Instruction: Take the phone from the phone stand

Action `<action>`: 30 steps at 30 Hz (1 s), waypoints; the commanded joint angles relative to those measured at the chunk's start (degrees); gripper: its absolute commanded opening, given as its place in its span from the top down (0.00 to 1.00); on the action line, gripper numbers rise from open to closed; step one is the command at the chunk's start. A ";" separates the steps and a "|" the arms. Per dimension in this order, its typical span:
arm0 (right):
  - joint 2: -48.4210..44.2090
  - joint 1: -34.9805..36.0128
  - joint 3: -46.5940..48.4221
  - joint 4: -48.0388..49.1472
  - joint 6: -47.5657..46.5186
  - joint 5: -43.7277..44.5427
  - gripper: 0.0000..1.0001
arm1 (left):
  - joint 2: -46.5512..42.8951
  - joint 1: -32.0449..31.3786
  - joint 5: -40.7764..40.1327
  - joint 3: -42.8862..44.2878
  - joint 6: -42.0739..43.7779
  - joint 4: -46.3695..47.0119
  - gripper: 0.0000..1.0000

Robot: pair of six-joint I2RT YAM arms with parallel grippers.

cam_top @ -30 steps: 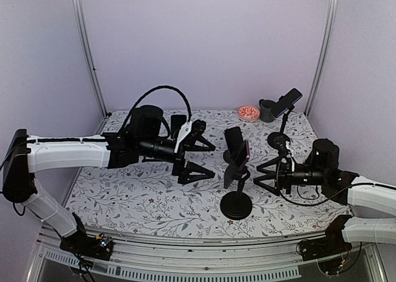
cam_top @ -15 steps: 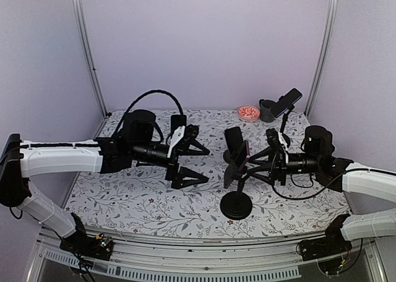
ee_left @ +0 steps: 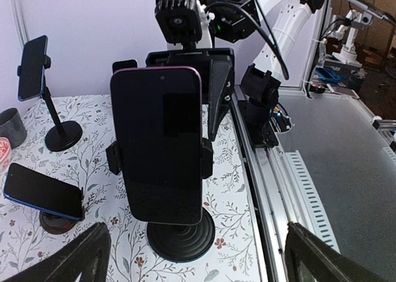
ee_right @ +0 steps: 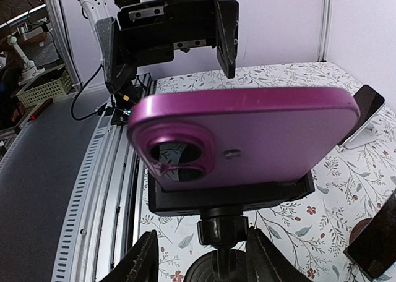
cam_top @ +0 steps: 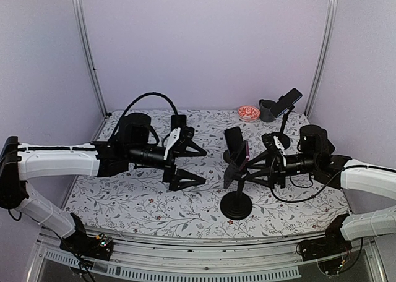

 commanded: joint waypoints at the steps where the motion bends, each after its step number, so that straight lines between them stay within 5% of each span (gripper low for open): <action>1: 1.91 1.10 1.12 -1.53 -1.97 0.35 0.51 | -1.14 0.61 0.03 -1.21 -0.69 2.56 0.01; 10: 3.78 1.10 1.44 -1.46 -3.12 1.96 0.62 | -0.91 1.21 0.30 -2.73 -1.95 4.77 0.01; 22: 9.26 1.80 5.24 5.40 -3.12 -1.48 1.00 | -3.38 1.61 -2.49 -7.26 -5.16 9.03 0.01; 30: 17.19 4.28 12.46 7.66 -6.85 -6.25 1.00 | -5.38 1.85 -5.50 -9.52 -7.55 9.58 0.01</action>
